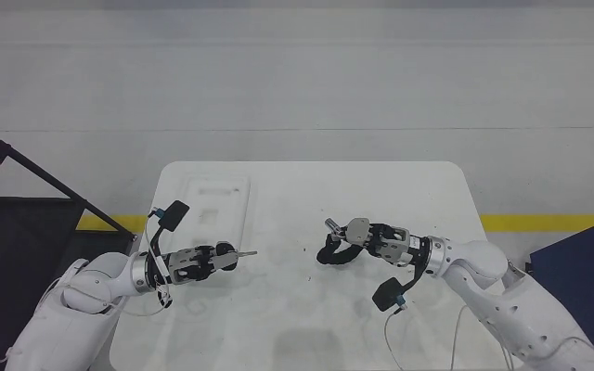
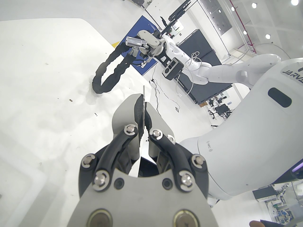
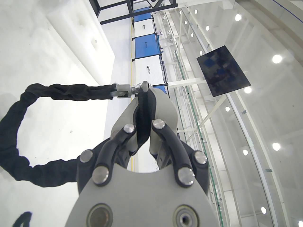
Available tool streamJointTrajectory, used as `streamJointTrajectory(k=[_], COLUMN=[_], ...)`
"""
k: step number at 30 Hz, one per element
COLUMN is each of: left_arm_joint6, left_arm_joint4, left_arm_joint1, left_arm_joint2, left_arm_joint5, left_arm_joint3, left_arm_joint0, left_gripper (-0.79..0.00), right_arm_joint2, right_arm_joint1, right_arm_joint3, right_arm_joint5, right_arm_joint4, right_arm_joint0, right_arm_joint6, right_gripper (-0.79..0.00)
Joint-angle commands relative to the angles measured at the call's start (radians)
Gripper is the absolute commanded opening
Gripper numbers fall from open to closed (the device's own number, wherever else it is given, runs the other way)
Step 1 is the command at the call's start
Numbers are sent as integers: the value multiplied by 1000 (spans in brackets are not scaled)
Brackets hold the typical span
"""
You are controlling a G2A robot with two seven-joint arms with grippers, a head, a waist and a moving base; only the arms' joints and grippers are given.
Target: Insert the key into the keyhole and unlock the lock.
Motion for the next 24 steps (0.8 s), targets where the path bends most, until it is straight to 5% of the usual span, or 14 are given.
streamJointTrajectory(k=[1,14,24], left_arm_joint6=[0,0,0], left_arm_joint4=[0,0,0], left_arm_joint1=[0,0,0], left_arm_joint2=[0,0,0], left_arm_joint5=[0,0,0], left_arm_joint3=[0,0,0], left_arm_joint0=[0,0,0], left_gripper=[-785,-785,-785], right_arm_joint2=[0,1,20], right_arm_joint1=[0,0,10], right_arm_joint3=[0,-2,-113], right_arm_joint5=[0,3,335], right_arm_joint4=[0,-8,-690], right_arm_joint0=[0,1,20], right_arm_joint6=[0,3,35], right_gripper=[-785,-785,-785])
